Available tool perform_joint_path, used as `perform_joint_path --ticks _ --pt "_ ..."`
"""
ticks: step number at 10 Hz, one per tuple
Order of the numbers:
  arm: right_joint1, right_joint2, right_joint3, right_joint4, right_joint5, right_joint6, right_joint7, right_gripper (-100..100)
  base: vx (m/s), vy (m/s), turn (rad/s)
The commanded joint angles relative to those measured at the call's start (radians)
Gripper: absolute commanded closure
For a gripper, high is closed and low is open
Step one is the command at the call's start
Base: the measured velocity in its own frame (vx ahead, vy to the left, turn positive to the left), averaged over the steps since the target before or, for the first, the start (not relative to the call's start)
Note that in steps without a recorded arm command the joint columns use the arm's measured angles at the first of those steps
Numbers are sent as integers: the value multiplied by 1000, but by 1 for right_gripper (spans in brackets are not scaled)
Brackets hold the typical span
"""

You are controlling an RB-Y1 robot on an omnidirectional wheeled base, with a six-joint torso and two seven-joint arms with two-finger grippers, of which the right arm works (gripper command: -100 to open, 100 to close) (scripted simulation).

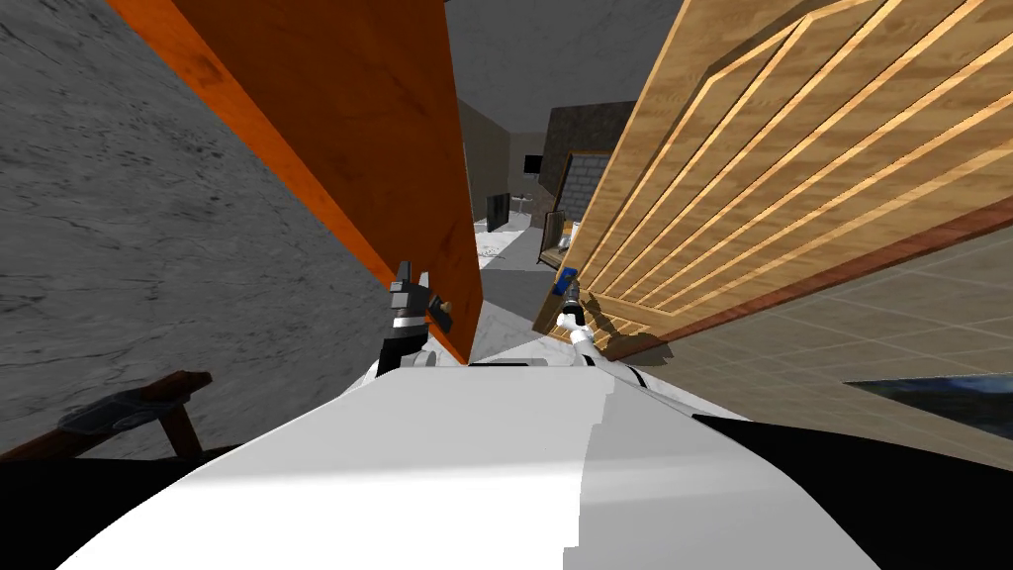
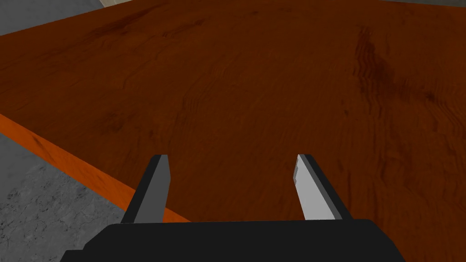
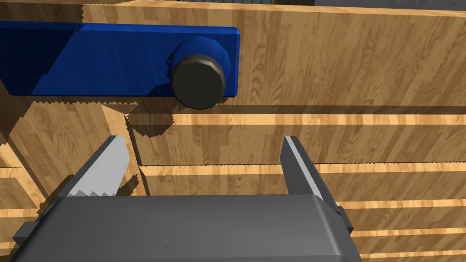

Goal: Pull the door open

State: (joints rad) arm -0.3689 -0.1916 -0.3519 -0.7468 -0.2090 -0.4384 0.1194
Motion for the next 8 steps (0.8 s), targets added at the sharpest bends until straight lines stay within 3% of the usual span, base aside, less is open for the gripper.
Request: perform_joint_path --ticks 1,7,8 --pt "-6 1 -30 15 -7 -11 21 -100 64 -84 212" --pt "-27 0 -147 55 -34 -31 95 -100 90 -107 202" --pt "-20 0 -134 41 -31 -23 84 -100 55 -43 43"
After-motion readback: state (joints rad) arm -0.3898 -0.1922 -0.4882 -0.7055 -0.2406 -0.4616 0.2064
